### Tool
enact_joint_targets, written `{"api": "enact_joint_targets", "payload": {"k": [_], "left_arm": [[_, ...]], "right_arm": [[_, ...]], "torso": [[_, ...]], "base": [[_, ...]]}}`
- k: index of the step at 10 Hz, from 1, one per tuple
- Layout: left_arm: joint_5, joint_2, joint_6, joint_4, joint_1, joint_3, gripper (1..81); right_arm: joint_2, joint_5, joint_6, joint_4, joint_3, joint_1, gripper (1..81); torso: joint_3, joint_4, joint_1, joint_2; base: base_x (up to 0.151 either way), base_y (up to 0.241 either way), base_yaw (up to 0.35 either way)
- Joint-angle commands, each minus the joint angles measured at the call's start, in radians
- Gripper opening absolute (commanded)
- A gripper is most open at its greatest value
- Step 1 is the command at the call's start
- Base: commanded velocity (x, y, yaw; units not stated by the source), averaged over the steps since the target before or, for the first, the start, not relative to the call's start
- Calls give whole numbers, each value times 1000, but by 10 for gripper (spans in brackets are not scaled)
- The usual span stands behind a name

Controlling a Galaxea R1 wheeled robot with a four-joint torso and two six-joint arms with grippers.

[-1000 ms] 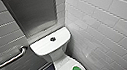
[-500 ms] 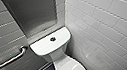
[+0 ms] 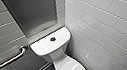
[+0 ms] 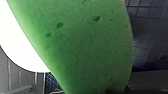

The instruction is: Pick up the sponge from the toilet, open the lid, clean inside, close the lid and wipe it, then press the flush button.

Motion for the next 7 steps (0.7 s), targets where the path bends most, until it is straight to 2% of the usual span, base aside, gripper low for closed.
{"api": "enact_joint_targets", "payload": {"k": [1, 2, 4, 7], "left_arm": [[40, -16, 3, 15, 24, -4, 811], [40, -12, 10, 14, 24, -4, 811], [40, -12, 11, 14, 24, -4, 811], [40, -12, 10, 12, 24, -4, 811]], "right_arm": [[-167, 10, 8, 3, 117, -44, 10], [-253, 33, -2, -12, 268, -32, 10], [-362, 28, -5, -15, 498, 72, 10], [-319, -70, -5, -26, 520, 192, 10]], "torso": [[0, 0, 0, 0], [0, 0, 0, 0], [0, 0, 0, 0], [0, 0, 0, 0]], "base": [[0, 0, 0], [0, 0, 0], [0, 0, 0], [0, 0, 0]]}}
